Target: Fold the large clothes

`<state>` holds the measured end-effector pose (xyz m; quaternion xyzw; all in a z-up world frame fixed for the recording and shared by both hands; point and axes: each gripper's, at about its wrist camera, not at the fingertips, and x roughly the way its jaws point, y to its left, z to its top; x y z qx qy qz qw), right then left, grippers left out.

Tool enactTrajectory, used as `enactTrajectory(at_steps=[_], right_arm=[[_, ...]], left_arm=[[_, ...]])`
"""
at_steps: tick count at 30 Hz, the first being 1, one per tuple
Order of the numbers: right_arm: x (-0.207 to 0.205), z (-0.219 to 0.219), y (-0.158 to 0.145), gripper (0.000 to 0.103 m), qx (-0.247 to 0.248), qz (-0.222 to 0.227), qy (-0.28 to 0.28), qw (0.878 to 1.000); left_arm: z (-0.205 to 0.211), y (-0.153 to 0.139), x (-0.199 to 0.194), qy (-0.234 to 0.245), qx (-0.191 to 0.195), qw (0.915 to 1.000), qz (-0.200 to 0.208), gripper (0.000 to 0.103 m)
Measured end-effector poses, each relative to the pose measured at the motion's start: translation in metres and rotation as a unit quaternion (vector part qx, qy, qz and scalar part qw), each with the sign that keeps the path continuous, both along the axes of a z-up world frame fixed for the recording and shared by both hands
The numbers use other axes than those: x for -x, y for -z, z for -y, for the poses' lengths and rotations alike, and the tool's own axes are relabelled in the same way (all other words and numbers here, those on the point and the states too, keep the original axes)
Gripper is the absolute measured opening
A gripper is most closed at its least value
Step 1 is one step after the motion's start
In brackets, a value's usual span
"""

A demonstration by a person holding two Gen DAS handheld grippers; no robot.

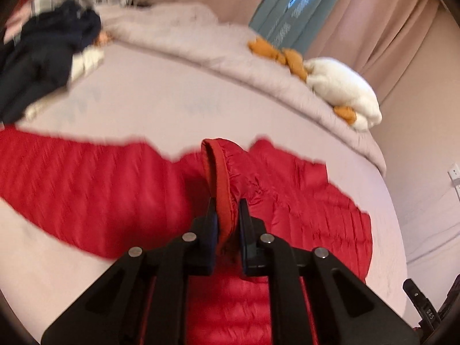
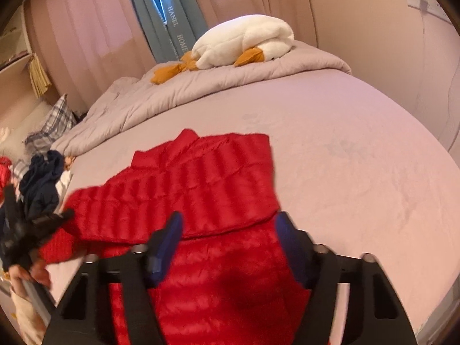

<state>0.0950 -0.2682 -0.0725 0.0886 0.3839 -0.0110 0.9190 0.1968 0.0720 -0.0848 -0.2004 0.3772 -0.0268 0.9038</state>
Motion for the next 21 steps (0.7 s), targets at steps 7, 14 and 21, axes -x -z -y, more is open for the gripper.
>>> enactTrajectory(at_steps=[7,14,21], right_arm=[[-0.045,0.008,0.026,0.027,-0.006,-0.038,0.001,0.999],[-0.083,0.001,0.065,0.023,-0.006,-0.092,-0.010,0.996],[-0.096,-0.004,0.091,0.023,0.022,-0.125,-0.007,0.992]], left_arm=[[-0.023,-0.006,-0.018,-0.020,-0.027,0.9994,0.011,0.012],[-0.030,0.049,-0.031,-0.027,-0.034,0.9979,-0.048,0.012],[-0.035,0.094,-0.041,-0.037,-0.045,0.9939,-0.094,0.016]])
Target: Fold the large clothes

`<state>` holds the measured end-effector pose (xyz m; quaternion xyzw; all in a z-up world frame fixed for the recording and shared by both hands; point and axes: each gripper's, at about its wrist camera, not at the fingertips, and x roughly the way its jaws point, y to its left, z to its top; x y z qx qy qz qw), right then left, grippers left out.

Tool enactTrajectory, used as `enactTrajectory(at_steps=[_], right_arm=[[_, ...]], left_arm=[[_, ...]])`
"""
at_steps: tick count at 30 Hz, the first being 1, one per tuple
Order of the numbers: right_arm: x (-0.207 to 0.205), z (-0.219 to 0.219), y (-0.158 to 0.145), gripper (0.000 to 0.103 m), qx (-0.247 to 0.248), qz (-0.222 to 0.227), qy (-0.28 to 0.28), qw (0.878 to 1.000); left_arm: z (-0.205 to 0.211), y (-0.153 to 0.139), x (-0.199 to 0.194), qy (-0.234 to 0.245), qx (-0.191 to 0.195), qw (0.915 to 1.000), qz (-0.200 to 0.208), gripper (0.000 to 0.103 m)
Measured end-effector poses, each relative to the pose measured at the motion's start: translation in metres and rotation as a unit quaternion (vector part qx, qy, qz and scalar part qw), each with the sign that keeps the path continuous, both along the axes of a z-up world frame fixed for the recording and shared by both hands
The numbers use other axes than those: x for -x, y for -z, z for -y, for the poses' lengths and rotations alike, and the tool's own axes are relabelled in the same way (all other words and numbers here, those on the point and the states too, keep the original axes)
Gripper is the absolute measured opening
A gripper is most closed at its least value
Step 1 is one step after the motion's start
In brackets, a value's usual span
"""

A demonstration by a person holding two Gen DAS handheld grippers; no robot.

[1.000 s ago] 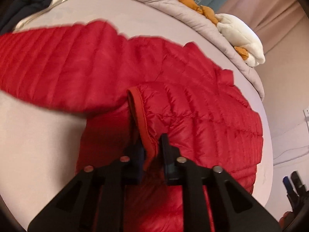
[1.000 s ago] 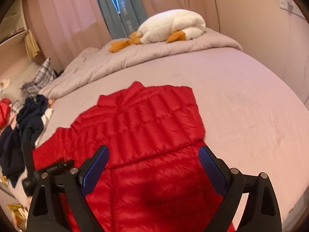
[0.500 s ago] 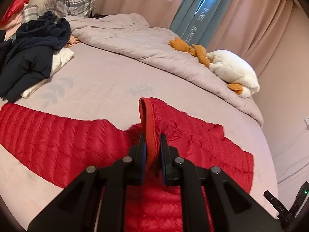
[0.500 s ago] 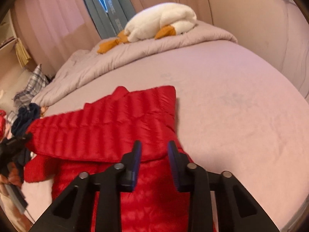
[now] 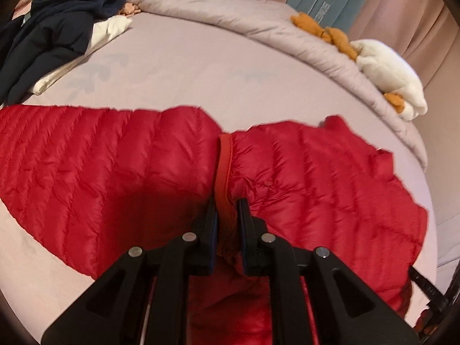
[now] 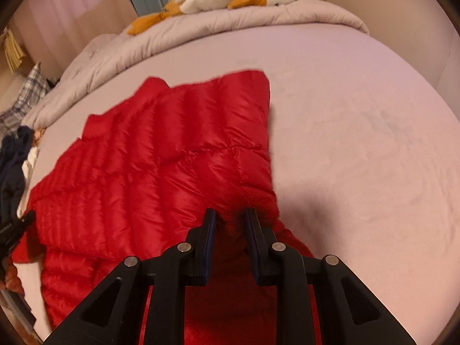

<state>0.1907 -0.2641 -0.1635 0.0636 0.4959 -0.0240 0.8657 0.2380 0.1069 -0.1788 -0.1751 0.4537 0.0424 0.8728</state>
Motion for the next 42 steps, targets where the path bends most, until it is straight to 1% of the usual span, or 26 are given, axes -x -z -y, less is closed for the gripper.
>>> enactTrajectory(at_steps=[3,4,5,7,10,14,16,17,18,19,20,21,22,23,24,25,26,27,28,29,31,32,34,36,39,42], right_arm=[[-0.004,0.001,0.009,0.021,0.005,-0.009,-0.002,1.000],[-0.005,0.001,0.012,0.018,0.009,-0.010,-0.004,1.000],[-0.005,0.001,0.015,0.018,0.010,-0.010,-0.001,1.000],[-0.006,0.002,0.018,0.018,0.010,-0.009,0.003,1.000],[-0.004,0.001,0.017,0.018,0.019,-0.008,0.000,1.000],[-0.001,0.005,0.015,0.018,0.013,-0.008,0.001,1.000],[-0.002,0.002,0.012,0.018,0.021,-0.004,0.001,1.000],[-0.002,-0.003,0.009,0.018,0.033,-0.003,-0.001,0.999],[-0.001,-0.009,0.007,0.018,0.044,-0.001,-0.004,0.999],[0.002,-0.011,0.003,0.018,0.055,0.000,-0.004,0.998],[0.005,-0.011,-0.001,0.018,0.060,0.001,-0.004,0.998],[0.008,-0.012,-0.006,0.021,0.059,0.004,-0.003,0.998],[0.012,-0.011,-0.012,0.028,0.056,0.007,-0.003,0.998],[0.015,-0.012,-0.017,0.034,0.049,0.007,-0.003,0.999],[0.020,-0.012,-0.025,0.043,0.039,0.010,-0.002,0.999],[0.026,-0.014,-0.034,0.051,0.036,0.017,-0.003,0.999],[0.033,-0.016,-0.044,0.054,0.039,0.029,-0.009,0.999],[0.037,-0.020,-0.052,0.060,0.044,0.040,-0.014,0.998],[0.044,-0.024,-0.063,0.067,0.050,0.056,-0.020,0.997],[0.049,-0.027,-0.071,0.070,0.053,0.068,-0.025,0.996],[0.064,-0.031,-0.090,0.083,0.056,0.097,-0.036,0.993],[0.072,-0.032,-0.099,0.086,0.058,0.112,-0.040,0.991],[0.083,-0.032,-0.113,0.096,0.063,0.133,-0.044,0.988],[0.094,-0.036,-0.124,0.101,0.068,0.153,-0.056,0.984],[0.107,-0.044,-0.134,0.102,0.071,0.175,-0.074,0.979],[0.123,-0.050,-0.141,0.102,0.075,0.192,-0.088,0.975]], left_arm=[[0.007,0.014,-0.003,0.001,-0.035,0.9993,-0.014,0.018],[0.010,0.016,-0.002,0.001,-0.044,0.9989,-0.013,0.018],[0.014,0.016,-0.001,0.000,-0.057,0.9983,-0.011,0.018],[0.017,0.017,-0.001,-0.002,-0.070,0.9975,-0.010,0.018],[0.013,0.017,0.000,-0.007,-0.062,0.9980,-0.011,0.018],[0.003,0.013,0.004,-0.013,-0.020,0.9996,-0.014,0.021],[0.001,0.006,0.009,-0.012,-0.008,0.9998,-0.016,0.027],[0.000,0.001,0.013,-0.011,-0.002,0.9998,-0.015,0.037],[0.001,-0.003,0.017,-0.014,0.005,0.9997,-0.017,0.050],[0.000,-0.010,0.023,-0.014,0.012,0.9997,-0.014,0.059],[0.000,-0.017,0.028,-0.017,0.013,0.9997,-0.011,0.075],[-0.001,-0.026,0.035,-0.023,0.010,0.9997,-0.005,0.086],[-0.001,-0.035,0.042,-0.028,0.005,0.9996,0.004,0.088],[-0.002,-0.046,0.050,-0.031,0.002,0.9994,0.017,0.090],[-0.002,-0.057,0.057,-0.030,0.002,0.9991,0.031,0.093],[-0.003,-0.069,0.066,-0.028,0.006,0.9986,0.044,0.095],[-0.004,-0.080,0.073,-0.027,0.010,0.9981,0.054,0.100],[-0.006,-0.089,0.080,-0.027,0.012,0.9975,0.065,0.103],[-0.007,-0.100,0.090,-0.029,0.013,0.9963,0.080,0.103],[-0.007,-0.110,0.100,-0.029,0.013,0.9952,0.093,0.103],[-0.007,-0.125,0.117,-0.030,0.011,0.9934,0.110,0.103],[-0.007,-0.130,0.123,-0.029,0.011,0.9929,0.115,0.103],[-0.004,-0.142,0.138,-0.023,0.004,0.9919,0.125,0.103],[-0.004,-0.149,0.153,-0.023,-0.001,0.9902,0.138,0.103],[-0.009,-0.155,0.172,-0.034,-0.001,0.9877,0.153,0.103],[-0.017,-0.153,0.187,-0.045,0.008,0.9869,0.155,0.103]])
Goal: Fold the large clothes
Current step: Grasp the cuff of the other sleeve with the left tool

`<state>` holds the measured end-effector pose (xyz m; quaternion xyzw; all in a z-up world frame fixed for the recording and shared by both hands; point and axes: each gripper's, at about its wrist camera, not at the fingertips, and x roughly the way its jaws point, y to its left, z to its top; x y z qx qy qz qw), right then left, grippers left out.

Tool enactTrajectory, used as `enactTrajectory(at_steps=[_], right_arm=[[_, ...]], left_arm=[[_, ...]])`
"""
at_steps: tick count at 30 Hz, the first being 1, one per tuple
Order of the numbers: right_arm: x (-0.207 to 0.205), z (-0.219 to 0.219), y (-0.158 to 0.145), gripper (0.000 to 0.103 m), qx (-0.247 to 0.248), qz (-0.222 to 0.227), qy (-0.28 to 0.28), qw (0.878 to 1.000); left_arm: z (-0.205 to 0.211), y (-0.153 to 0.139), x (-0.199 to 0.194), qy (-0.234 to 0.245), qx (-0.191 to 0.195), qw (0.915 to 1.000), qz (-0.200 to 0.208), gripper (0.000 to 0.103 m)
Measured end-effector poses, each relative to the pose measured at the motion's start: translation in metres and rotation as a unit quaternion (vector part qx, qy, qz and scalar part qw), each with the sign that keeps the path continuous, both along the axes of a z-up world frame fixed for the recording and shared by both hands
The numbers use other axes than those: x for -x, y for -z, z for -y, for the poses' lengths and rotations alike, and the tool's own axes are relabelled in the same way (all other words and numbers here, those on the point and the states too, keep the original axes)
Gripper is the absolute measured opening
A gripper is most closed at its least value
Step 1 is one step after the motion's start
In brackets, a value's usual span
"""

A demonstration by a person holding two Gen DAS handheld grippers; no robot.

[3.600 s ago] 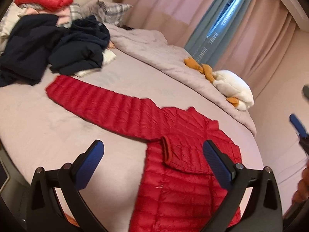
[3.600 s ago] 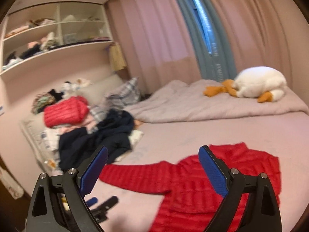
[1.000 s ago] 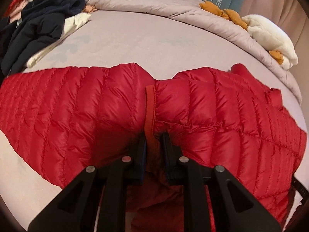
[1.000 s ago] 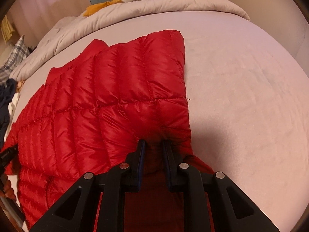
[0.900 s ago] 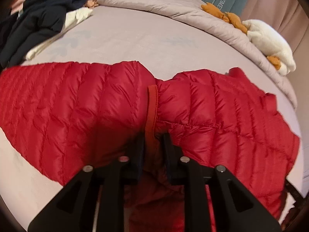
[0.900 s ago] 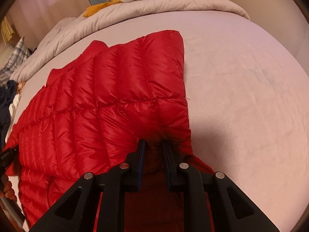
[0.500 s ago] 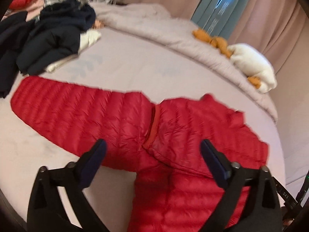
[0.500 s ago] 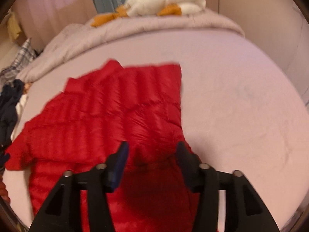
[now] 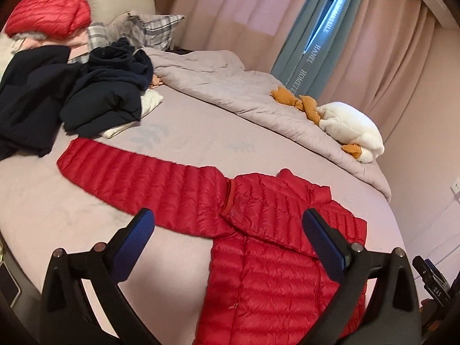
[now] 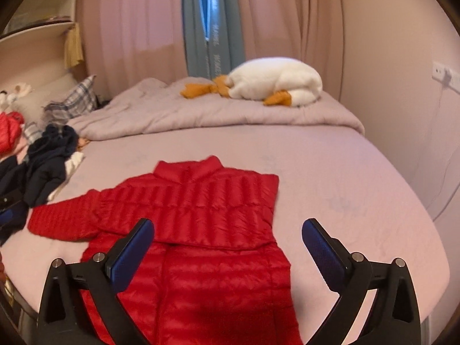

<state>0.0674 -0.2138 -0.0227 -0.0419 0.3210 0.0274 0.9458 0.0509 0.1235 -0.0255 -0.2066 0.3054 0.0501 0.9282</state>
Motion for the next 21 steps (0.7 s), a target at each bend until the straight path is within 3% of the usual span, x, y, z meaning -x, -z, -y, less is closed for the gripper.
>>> enactTrajectory(at_steps=[10,21], right_arm=[[0.031,-0.032,-0.006,0.102,0.005,0.024,-0.051,0.998],[0.047,-0.063,-0.008,0.102,-0.019,0.037,-0.091,0.995]], left_arm=[[-0.047,0.023,0.033,-0.065,0.015,0.9977,-0.013,0.103],[-0.117,0.061,0.031,-0.168,0.019,0.9847,-0.043,0.102]])
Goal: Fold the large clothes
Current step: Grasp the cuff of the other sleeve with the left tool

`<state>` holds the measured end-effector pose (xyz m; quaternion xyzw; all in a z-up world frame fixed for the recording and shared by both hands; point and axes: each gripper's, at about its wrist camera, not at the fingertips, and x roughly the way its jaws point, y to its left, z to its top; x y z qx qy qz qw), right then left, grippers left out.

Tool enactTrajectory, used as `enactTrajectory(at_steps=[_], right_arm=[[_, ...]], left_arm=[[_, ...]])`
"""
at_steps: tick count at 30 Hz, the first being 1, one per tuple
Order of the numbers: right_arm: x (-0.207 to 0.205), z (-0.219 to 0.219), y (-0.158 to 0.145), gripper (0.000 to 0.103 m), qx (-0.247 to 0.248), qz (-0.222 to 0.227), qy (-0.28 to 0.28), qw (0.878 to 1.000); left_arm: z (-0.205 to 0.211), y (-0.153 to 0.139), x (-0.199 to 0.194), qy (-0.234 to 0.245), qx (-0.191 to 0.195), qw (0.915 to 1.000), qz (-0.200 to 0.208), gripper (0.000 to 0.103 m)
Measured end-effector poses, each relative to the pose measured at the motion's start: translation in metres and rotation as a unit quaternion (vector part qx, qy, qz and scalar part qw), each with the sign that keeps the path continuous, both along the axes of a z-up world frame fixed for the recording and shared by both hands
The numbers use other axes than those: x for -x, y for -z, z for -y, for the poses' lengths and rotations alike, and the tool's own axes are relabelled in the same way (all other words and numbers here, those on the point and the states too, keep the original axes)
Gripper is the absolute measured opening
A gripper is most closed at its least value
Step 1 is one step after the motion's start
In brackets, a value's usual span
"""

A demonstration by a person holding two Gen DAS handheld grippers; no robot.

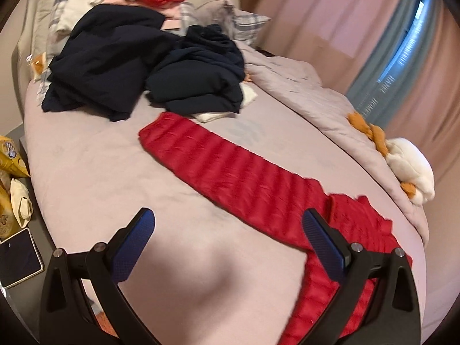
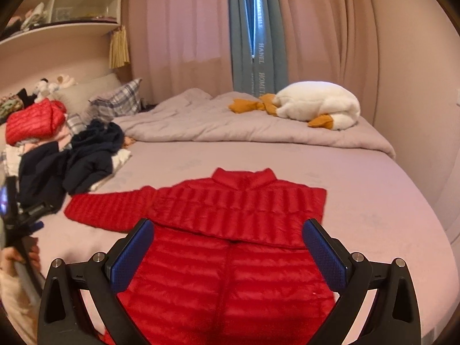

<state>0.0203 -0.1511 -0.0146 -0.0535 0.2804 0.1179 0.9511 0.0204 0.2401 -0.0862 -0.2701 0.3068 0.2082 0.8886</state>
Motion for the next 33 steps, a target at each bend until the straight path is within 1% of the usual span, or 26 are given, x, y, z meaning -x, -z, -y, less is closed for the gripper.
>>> enactTrajectory(at_steps=[3,7,9,13,14,17,19,20,21,23,25,26,28,29,30,31,33], right_arm=[[-0.001,-0.002,0.001,0.102,-0.013,-0.005,-0.001,1.000],[-0.006,-0.009,0.007,0.102,-0.006,-0.013,0.006,1.000],[-0.008,-0.012,0.010,0.102,-0.001,-0.019,0.010,1.000],[-0.013,-0.017,0.018,0.102,0.005,-0.036,0.016,0.999],[-0.014,-0.017,0.019,0.102,0.006,-0.040,0.016,0.999],[-0.017,-0.020,0.023,0.102,0.011,-0.051,0.019,0.998],[-0.018,-0.022,0.024,0.102,0.014,-0.056,0.024,0.998],[-0.018,-0.022,0.025,0.102,0.015,-0.058,0.026,0.998],[-0.019,-0.022,0.026,0.102,0.017,-0.060,0.028,0.998],[-0.021,-0.022,0.028,0.102,0.024,-0.065,0.033,0.997],[-0.024,-0.022,0.029,0.102,0.026,-0.069,0.038,0.997],[-0.025,-0.021,0.029,0.102,0.026,-0.071,0.040,0.996],[-0.027,-0.021,0.030,0.102,0.024,-0.075,0.042,0.996],[-0.028,-0.020,0.031,0.102,0.024,-0.078,0.045,0.996],[-0.029,-0.020,0.032,0.102,0.024,-0.079,0.047,0.995],[-0.030,-0.019,0.033,0.102,0.025,-0.081,0.049,0.995],[-0.032,-0.019,0.035,0.102,0.026,-0.085,0.052,0.995]], left_arm=[[-0.019,0.009,-0.007,-0.017,0.007,0.9998,-0.008,0.102],[-0.044,0.018,-0.019,-0.049,0.012,0.9986,-0.015,0.100],[-0.055,0.022,-0.025,-0.056,0.020,0.9981,-0.017,0.099],[-0.080,0.034,-0.039,-0.070,0.057,0.9958,-0.014,0.097],[-0.089,0.041,-0.044,-0.076,0.073,0.9944,-0.016,0.095],[-0.109,0.057,-0.055,-0.095,0.105,0.9896,-0.023,0.088],[-0.122,0.068,-0.062,-0.114,0.115,0.9861,-0.037,0.083],[-0.128,0.074,-0.066,-0.123,0.118,0.9844,-0.044,0.076],[-0.132,0.078,-0.068,-0.129,0.123,0.9829,-0.047,0.073],[-0.146,0.092,-0.073,-0.142,0.145,0.9779,-0.049,0.071],[-0.156,0.106,-0.077,-0.152,0.162,0.9734,-0.055,0.067],[-0.160,0.112,-0.079,-0.154,0.166,0.9723,-0.057,0.064],[-0.161,0.112,-0.080,-0.154,0.152,0.9754,-0.044,0.064],[-0.162,0.111,-0.082,-0.152,0.147,0.9765,-0.042,0.059],[-0.162,0.112,-0.084,-0.152,0.146,0.9766,-0.042,0.050],[-0.163,0.113,-0.086,-0.156,0.146,0.9760,-0.043,0.044],[-0.167,0.116,-0.089,-0.151,0.155,0.9755,-0.036,0.024]])
